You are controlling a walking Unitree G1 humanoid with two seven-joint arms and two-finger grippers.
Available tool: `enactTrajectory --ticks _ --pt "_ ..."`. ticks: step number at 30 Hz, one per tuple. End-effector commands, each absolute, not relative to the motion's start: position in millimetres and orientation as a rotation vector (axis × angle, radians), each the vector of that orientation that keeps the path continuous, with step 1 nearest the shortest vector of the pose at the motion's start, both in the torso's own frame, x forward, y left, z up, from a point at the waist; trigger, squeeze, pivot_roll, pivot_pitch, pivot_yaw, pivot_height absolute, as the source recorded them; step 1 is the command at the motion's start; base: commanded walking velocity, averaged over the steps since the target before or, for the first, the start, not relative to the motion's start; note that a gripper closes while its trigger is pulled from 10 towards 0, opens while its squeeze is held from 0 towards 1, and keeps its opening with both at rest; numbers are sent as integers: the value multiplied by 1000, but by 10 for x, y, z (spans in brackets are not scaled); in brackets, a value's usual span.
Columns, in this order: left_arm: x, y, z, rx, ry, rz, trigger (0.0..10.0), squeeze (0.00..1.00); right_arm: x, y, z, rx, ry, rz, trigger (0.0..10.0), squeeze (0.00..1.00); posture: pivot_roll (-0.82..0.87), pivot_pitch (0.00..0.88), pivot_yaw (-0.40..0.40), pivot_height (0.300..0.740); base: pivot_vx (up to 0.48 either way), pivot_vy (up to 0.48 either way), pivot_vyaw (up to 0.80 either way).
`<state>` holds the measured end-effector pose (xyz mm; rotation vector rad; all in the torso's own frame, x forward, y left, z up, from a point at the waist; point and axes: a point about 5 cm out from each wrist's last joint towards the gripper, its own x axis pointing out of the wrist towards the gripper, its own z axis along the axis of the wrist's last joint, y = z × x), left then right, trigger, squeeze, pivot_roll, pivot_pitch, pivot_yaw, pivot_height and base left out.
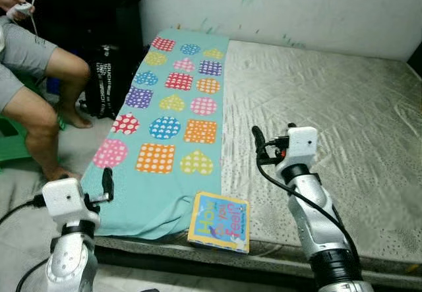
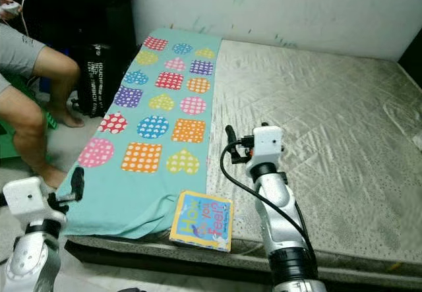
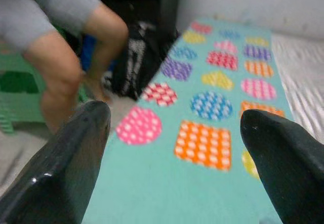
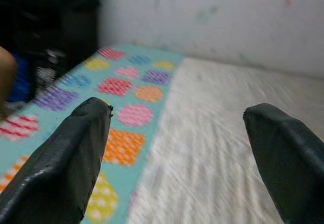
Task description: Clean up the room
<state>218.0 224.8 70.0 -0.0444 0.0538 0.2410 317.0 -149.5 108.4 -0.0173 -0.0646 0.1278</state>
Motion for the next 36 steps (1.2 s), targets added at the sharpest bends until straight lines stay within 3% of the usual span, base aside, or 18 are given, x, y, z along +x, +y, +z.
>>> enactTrajectory --ticks 1,6,10,13,16,20,28,36 --pt "2181 2214 646 -37 78 209 10000 0 3155 -1546 1038 -27 -42 109 10000 0 84 83 -67 740 0 0 -800" --pt "2218 2235 634 -14 99 203 10000 0 3240 -1462 1054 -25 -36 114 10000 0 129 91 -64 740 0 0 0" --pt "2221 2308 808 -4 48 209 10000 0 3295 -1363 1128 -10 -55 149 10000 0 166 44 -66 740 0 0 0" --pt "2364 2360 909 -10 1 229 10000 0 3431 -1292 1214 -28 -86 166 10000 0 152 58 -62 740 0 0 0" --pt "2367 2383 801 18 22 265 10000 0 3440 -1320 1126 -71 -58 136 10000 0 152 32 -84 740 0 0 0" --pt "2352 2207 800 -23 16 222 10000 0 3373 -1214 1226 -99 -123 234 10000 0 119 0 -70 740 0 0 0" --pt "2437 2027 809 -63 14 168 10000 0 3338 -1364 1218 -50 -123 148 10000 0 87 21 -59 740 0 0 0" --pt "2371 2085 819 -62 18 170 10000 0 3224 -1496 1126 -47 -81 114 10000 0 81 63 -64 740 0 0 0"
